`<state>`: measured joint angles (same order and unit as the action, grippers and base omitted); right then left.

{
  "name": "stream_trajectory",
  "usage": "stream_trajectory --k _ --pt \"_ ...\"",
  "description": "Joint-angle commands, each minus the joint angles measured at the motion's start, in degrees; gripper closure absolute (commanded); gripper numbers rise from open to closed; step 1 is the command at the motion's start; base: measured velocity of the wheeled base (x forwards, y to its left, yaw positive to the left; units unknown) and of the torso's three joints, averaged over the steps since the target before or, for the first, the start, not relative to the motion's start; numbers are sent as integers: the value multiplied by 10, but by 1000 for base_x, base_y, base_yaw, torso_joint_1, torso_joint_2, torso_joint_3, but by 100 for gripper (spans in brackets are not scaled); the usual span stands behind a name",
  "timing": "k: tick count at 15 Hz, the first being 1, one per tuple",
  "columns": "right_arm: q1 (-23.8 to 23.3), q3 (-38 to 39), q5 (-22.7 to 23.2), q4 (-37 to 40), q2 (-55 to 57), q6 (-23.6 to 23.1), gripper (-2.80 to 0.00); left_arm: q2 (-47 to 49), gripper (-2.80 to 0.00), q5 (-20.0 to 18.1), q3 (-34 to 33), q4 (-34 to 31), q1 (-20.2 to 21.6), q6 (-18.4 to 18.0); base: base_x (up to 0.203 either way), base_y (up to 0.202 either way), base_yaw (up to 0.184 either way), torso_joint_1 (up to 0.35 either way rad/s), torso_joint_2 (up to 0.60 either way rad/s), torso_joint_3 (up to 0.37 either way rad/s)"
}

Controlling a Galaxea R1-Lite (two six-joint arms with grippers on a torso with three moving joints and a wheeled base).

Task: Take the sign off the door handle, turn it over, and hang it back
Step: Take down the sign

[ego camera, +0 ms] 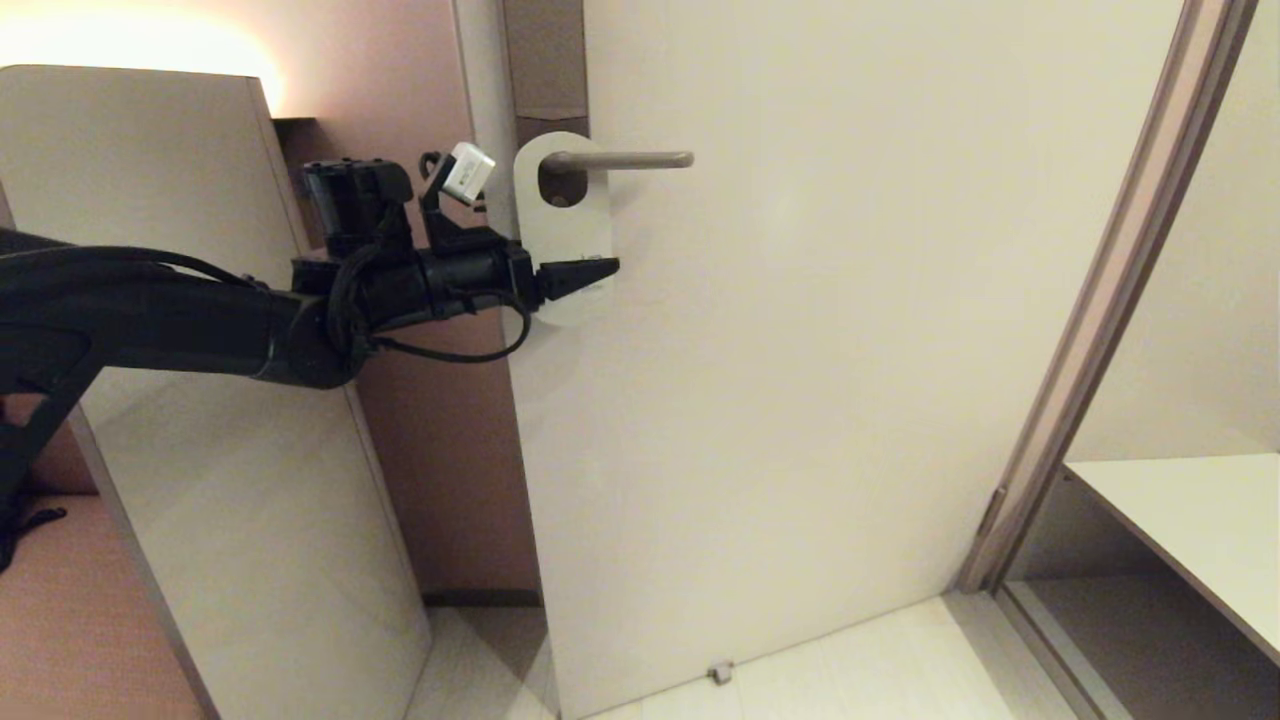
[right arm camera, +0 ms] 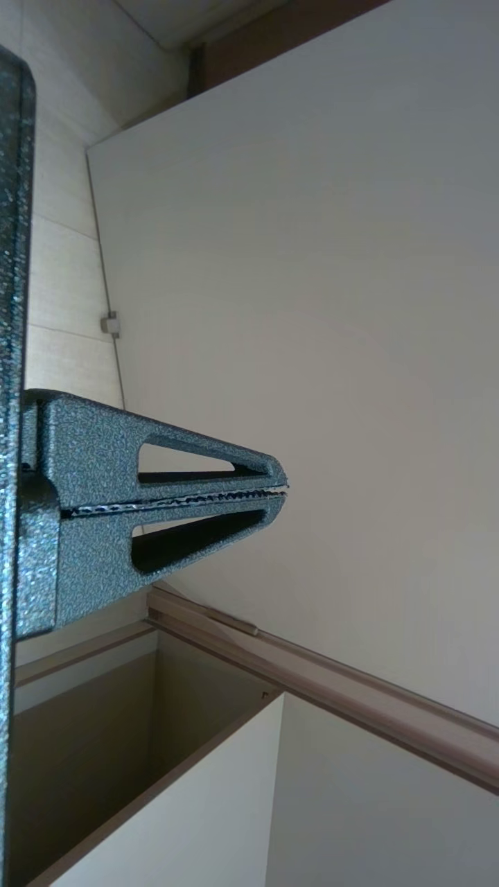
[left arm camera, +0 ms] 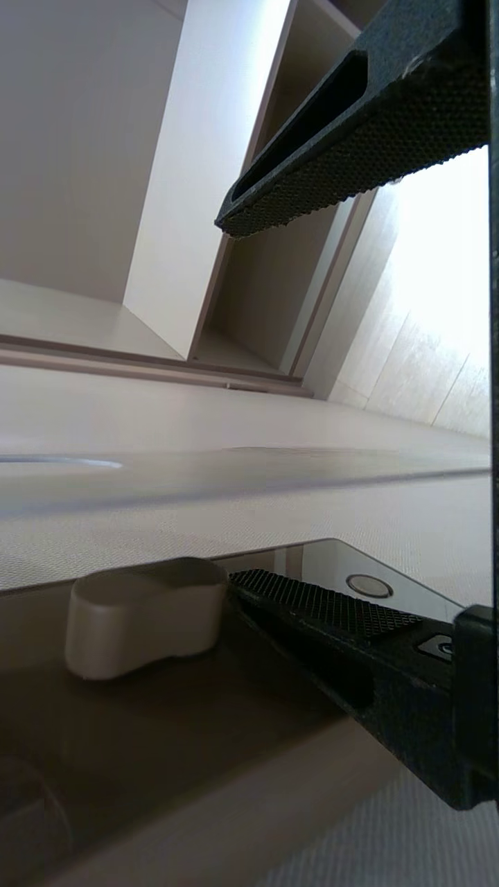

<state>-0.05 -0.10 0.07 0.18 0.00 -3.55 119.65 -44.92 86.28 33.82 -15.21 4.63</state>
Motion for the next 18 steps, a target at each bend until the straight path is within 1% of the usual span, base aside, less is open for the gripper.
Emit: stream_trajectory --k 1,12,13,14,18 --pt "0 0 0 0 0 -1 0 13 -280 -2 14 2 -2 0 0 0 0 0 0 0" --pt "0 0 0 0 0 -1 0 12 -280 -2 14 2 -3 -1 0 0 0 0 0 0" --pt "0 0 0 0 0 -1 0 13 -57 -2 14 2 -3 -1 0 0 0 0 0 0" --pt "0 0 0 0 0 -1 0 13 0 -1 14 2 -3 -1 0 0 0 0 0 0" --pt "0 0 0 0 0 -1 0 12 0 0 15 1 -2 1 0 0 0 0 0 0"
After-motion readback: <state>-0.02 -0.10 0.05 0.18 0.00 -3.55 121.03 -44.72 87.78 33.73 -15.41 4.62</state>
